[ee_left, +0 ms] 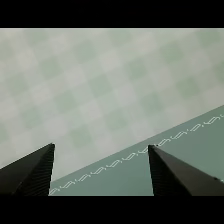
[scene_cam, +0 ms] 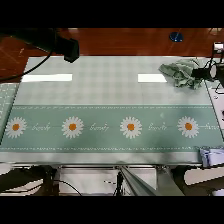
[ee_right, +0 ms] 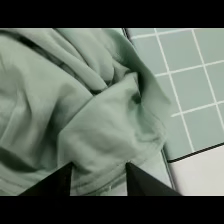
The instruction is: Fold the shirts.
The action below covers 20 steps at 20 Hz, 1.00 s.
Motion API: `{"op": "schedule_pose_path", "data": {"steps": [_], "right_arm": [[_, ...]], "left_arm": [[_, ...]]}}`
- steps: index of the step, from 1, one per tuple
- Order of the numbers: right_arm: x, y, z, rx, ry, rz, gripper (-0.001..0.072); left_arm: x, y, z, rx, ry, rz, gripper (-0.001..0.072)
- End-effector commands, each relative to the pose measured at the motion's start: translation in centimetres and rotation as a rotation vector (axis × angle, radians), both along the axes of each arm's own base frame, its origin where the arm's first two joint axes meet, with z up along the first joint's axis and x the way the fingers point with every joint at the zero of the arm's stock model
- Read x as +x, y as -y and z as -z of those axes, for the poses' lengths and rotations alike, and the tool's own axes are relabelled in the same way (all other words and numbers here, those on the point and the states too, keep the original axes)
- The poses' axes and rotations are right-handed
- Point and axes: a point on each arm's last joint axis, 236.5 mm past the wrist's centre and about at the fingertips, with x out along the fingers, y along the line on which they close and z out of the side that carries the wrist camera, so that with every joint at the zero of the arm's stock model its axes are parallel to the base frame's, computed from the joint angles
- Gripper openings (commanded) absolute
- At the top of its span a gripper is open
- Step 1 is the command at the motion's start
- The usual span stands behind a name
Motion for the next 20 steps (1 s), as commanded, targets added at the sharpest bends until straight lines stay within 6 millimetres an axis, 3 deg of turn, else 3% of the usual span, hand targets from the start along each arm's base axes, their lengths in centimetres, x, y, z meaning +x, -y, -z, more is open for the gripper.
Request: {"op": "schedule_pose_path", "data": {"steps": [1,3,4,5,6,8,11,14,16,18,20], "right_arm": [[-0.5,0.4,2.8,-0.009,-0.065,0.001,0.026],[-0.2,0.2,2.8,0.012,-0.047,0.008,0.0083],[0.2,0.0,2.2,0.027,-0.029,0.016,0.0026],[0.9,0.0,0.9,0.033,0.001,0.019,0.0022],[1.6,-0.1,-1.3,0.026,0.043,0.014,0.0022],[2.8,-0.5,-7.1,-0.005,0.148,-0.011,0.0022],[2.8,-2.8,-19.7,-0.104,0.343,-0.099,0.0021],[-0.5,-7.2,-32.6,-0.214,0.548,-0.212,0.0021],[-4.5,-10.4,-40.1,-0.231,0.701,-0.257,0.002],[-9.4,-13.7,-46.0,-0.181,0.848,-0.3,0.002],[-14.3,-16.3,-49.7,-0.094,0.954,-0.34,0.002]], "left_arm": [[-0.7,0.7,-0.1,0.002,-0.005,0.02,0.0685],[-1.0,1.0,-0.5,-0.002,0.003,0.029,0.0682],[-1.3,1.2,-0.9,-0.006,0.013,0.035,0.0598],[-1.6,1.3,-1.6,-0.013,0.027,0.042,0.039],[-1.9,1.3,-2.2,-0.02,0.041,0.045,0.0318],[-2.4,1.0,-4.4,-0.043,0.087,0.045,0.0318],[-3.3,0.5,-9.3,-0.097,0.197,0.045,0.0318],[-4.8,-0.3,-13.7,-0.146,0.297,0.044,0.0322],[-6.2,-1.0,-15.4,-0.163,0.332,0.044,0.0324],[-7.3,-1.6,-16.6,-0.178,0.361,0.043,0.0325],[-8.4,-2.1,-17.3,-0.185,0.374,0.043,0.0325]]}}
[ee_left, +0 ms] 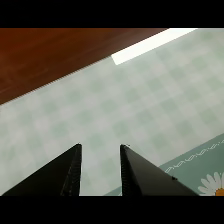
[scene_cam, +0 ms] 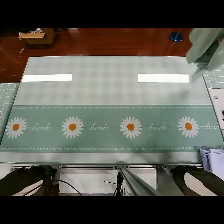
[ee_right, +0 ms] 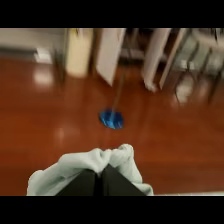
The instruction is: Fold the shirts.
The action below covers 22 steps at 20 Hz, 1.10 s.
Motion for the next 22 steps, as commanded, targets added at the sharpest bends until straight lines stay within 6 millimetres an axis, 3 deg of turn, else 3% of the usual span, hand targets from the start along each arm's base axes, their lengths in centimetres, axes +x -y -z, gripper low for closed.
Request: {"op": "schedule_pose_path", "data": {"steps": [1,4,7,9,12,14,17,19,20,22], "right_arm": [[-8.9,-4.8,-7.2,0.104,0.167,-0.148,0.002],[-13.4,-8.2,-8.0,0.219,0.162,-0.282,0.0021],[-13.9,-13.8,-4.5,0.292,-0.01,-0.482,0.0021],[-13.1,-18.1,0.1,0.331,-0.213,-0.618,0.0021],[-10.5,-23.9,9.0,0.317,-0.548,-0.731,0.0021],[-9.2,-29.3,14.3,0.286,-0.707,-0.824,0.0021],[-9.2,-38.0,23.4,0.22,-0.931,-0.94,0.0022],[-10.5,-42.5,29.5,0.18,-1.066,-0.987,0.0022],[-11.4,-44.2,32.0,0.16,-1.121,-1.004,0.0047],[-11.7,-45.0,34.7,0.12,-1.167,-0.998,0.0301]], "left_arm": [[-2.0,-1.1,-1.5,-0.014,0.021,-0.002,0.0325],[-3.2,-1.7,1.0,0.037,-0.085,-0.006,0.0324],[-4.4,-2.3,4.3,0.098,-0.218,-0.012,0.0325],[-4.9,-2.6,6.0,0.129,-0.277,-0.013,0.0325],[-4.7,-2.9,7.2,0.156,-0.308,-0.029,0.0325],[-4.7,-2.9,7.9,0.165,-0.326,-0.029,0.0325],[-4.7,-3.0,9.4,0.188,-0.366,-0.03,0.0324],[-4.6,-3.1,10.7,0.205,-0.398,-0.033,0.0324],[-4.6,-3.3,11.3,0.214,-0.413,-0.036,0.0324],[-4.3,-4.2,12.3,0.23,-0.442,-0.065,0.0325]]}}
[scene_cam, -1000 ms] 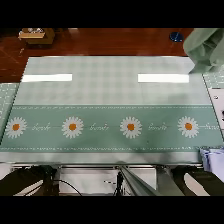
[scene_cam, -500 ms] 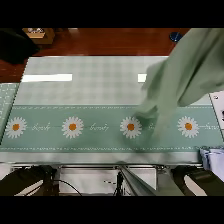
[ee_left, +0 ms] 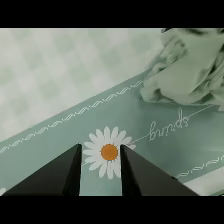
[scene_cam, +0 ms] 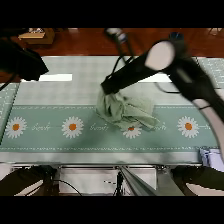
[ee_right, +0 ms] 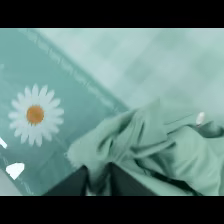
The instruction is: Fold the shirts.
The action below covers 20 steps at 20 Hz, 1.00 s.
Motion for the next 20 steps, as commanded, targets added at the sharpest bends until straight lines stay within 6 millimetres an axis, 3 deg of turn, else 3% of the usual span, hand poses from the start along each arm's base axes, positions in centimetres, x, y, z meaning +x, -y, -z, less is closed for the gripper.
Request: {"op": "schedule_pose_path", "data": {"steps": [1,2,4,5,6,8,9,10,11,13,14,15,17,20], "right_arm": [[-1.2,-2.5,6.0,-0.105,-0.053,-0.072,0.0358],[0.2,-1.0,5.3,-0.138,-0.008,-0.049,0.0359],[3.9,3.9,2.0,-0.18,0.111,0.057,0.0361],[5.5,7.0,-0.2,-0.186,0.163,0.127,0.042],[6.9,10.9,-2.8,-0.185,0.211,0.213,0.0493],[8.5,19.4,-7.0,-0.199,0.273,0.392,0.0495],[8.6,24.1,-8.3,-0.222,0.279,0.489,0.0494],[8.2,28.2,-8.9,-0.248,0.263,0.572,0.0494],[7.3,32.3,-8.8,-0.282,0.223,0.648,0.0493],[5.3,38.5,-7.1,-0.332,0.111,0.755,0.0483],[4.9,40.4,-6.1,-0.291,0.067,0.816,0.0483],[4.5,41.5,-4.5,-0.228,0.007,0.86,0.0483],[2.9,41.7,-0.5,-0.11,-0.13,0.867,0.0485],[0.3,39.6,5.4,0.048,-0.318,0.847,0.0485]], "left_arm": [[0.4,-1.6,2.0,0.043,-0.048,-0.033,0.0325],[0.7,-2.4,2.4,0.054,-0.059,-0.049,0.0324],[1.1,-4.2,3.0,0.058,-0.076,-0.106,0.0326],[1.4,-5.0,3.1,0.06,-0.08,-0.128,0.0328],[1.5,-5.6,3.2,0.063,-0.082,-0.141,0.0338],[1.9,-6.4,3.5,0.066,-0.082,-0.161,0.0347],[2.0,-6.5,3.9,0.065,-0.089,-0.16,0.0389],[2.2,-6.5,4.6,0.066,-0.1,-0.162,0.057],[2.3,-6.5,5.7,0.07,-0.12,-0.162,0.0637],[2.2,-5.3,8.9,0.047,-0.186,-0.133,0.0638],[2.1,-4.2,10.8,0.013,-0.221,-0.11,0.0637],[2.0,-2.5,12.8,-0.046,-0.255,-0.084,0.0637],[2.5,0.7,16.0,-0.174,-0.272,-0.055,0.0637],[3.5,4.5,19.2,-0.365,-0.288,-0.085,0.0637]]}}
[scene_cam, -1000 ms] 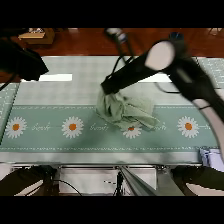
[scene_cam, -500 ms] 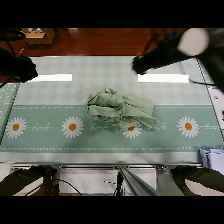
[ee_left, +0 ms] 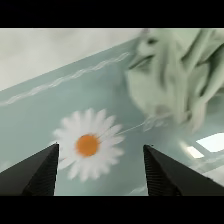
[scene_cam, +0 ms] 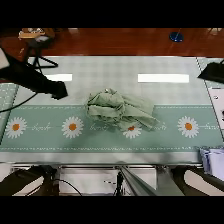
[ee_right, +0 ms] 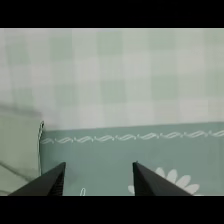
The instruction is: Fold the shirts.
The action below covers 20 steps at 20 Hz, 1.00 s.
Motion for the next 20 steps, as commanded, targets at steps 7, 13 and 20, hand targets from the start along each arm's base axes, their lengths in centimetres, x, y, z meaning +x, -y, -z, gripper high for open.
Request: {"op": "schedule_pose_path", "data": {"steps": [7,13,20], "right_arm": [[-6.7,-5.2,10.9,0.366,-0.207,-0.006,0.0485],[-6.7,-5.4,11.0,0.376,-0.209,0.001,0.0484],[-6.9,-12.0,15.1,0.425,-0.186,-0.065,0.0485]], "left_arm": [[1.3,9.6,6.8,-0.312,-0.107,-0.015,0.0706],[0.9,10.1,10.3,-0.281,-0.202,-0.017,0.0184],[1.0,9.6,10.4,-0.278,-0.2,-0.008,0.0019]]}}
